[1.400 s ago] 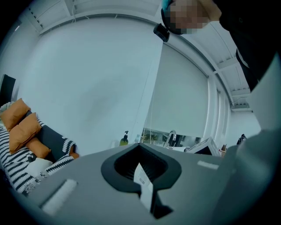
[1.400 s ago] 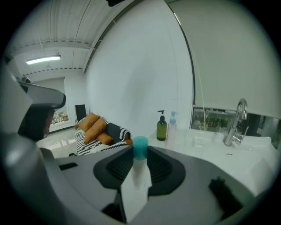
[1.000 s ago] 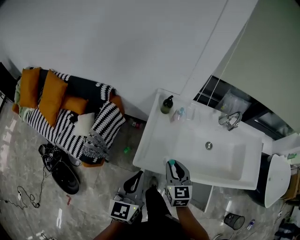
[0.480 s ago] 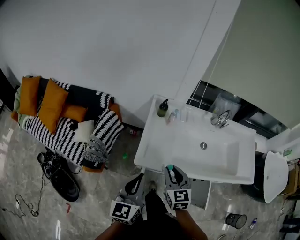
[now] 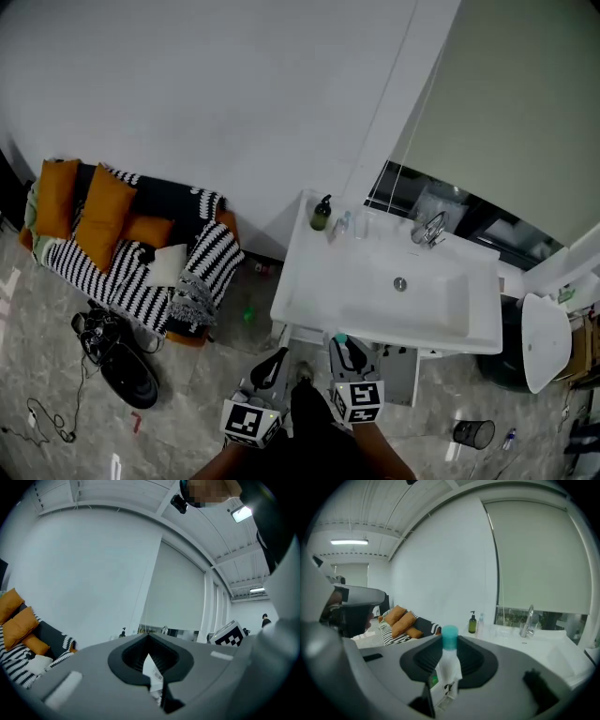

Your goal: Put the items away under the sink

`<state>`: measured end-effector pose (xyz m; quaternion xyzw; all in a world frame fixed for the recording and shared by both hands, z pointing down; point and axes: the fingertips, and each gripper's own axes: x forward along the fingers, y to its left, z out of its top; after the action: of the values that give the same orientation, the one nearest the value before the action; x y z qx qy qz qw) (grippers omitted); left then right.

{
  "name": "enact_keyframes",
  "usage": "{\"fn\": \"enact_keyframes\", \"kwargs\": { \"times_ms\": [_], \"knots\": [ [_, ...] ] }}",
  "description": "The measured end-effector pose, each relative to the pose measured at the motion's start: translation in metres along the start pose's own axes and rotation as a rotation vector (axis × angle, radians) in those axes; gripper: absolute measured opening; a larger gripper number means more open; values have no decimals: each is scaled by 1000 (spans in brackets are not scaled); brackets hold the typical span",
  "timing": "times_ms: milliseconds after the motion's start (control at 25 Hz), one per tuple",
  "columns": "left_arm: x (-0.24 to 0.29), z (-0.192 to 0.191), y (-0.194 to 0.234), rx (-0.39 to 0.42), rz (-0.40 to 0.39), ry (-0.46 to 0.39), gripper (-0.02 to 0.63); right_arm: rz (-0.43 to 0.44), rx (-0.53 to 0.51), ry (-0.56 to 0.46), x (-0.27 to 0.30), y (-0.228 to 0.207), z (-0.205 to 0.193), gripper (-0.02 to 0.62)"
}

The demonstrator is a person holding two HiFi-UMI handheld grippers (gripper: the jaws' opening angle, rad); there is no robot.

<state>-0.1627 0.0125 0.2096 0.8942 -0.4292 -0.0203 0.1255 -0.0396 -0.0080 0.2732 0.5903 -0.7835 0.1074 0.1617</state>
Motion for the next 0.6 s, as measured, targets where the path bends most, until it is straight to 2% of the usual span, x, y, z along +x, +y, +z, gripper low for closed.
{"fn": "enact_keyframes", "kwargs": {
  "times_ms": [240,600],
  "knots": [
    [-26,-1,-11,9,-48,4,8,-25,17,9,-28,18,-3,107],
    [-45,-1,-28,7,-95,6,8,-73,30,-16,-64,22,-2,107]
  ]
}}
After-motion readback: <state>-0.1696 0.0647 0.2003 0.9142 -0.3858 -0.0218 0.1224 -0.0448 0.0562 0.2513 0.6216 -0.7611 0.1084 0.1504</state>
